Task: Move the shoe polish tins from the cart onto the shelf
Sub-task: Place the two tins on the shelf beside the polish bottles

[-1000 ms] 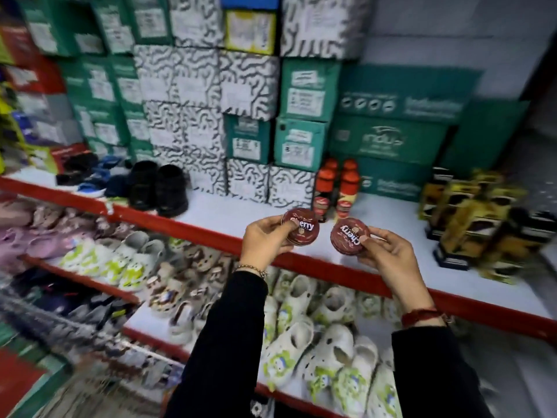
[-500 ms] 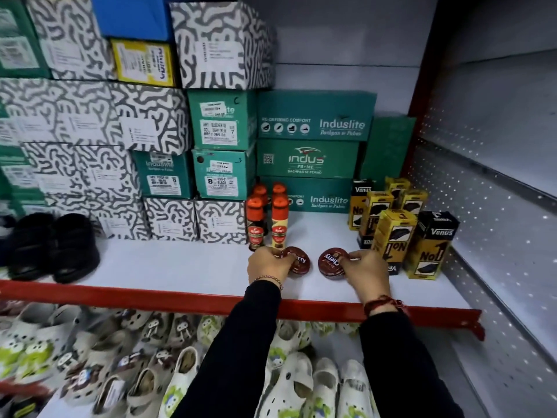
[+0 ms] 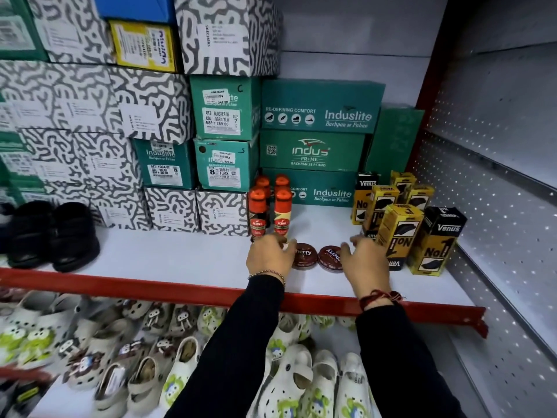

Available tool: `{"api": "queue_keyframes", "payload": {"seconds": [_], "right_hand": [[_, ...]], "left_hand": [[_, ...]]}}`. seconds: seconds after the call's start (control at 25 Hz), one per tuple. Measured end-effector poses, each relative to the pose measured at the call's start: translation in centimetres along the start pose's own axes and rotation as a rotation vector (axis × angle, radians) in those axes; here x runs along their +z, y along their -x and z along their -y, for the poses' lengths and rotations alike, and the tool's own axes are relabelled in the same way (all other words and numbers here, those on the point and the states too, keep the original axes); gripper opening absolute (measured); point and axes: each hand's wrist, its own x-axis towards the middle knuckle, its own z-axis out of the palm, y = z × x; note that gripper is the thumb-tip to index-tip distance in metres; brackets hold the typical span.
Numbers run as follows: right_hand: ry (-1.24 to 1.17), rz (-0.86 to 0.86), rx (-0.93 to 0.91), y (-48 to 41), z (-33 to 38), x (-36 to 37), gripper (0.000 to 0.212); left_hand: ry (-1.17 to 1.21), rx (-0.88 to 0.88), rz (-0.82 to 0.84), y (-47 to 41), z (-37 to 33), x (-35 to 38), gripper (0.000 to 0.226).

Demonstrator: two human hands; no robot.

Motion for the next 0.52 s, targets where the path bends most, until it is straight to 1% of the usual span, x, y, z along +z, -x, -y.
{"api": "queue_keyframes", "payload": {"seconds": [0.08,0.16,0.24,0.36,0.52], "right_hand": [[-0.030,0.017,-0.102,0.4,1.0,0.1,0.048],[-0.019,0.075,-0.226,1.0,2.5,0.4,0.057],[0.000,0.071,-0.350,1.8,4.2,1.0,0.065],[-0.019,0.043,-0.481,3.8,7.1,2.5,0.069],[-0.036,0.103,-0.649,8.1,11.3,5.4,0.070]], "left_hand": [[-0.066,0.077,-0.092,0.4,0.3,-1.4,0.036],[-0.138,0.165,-0.188,0.8,0.9,-3.1,0.038],[-0.208,0.208,-0.239,1.2,2.0,-4.9,0.049],[-0.279,0.157,-0.325,2.4,4.8,-8.0,0.066],[-0.333,0.025,-0.446,5.2,9.7,-12.6,0.071]]}}
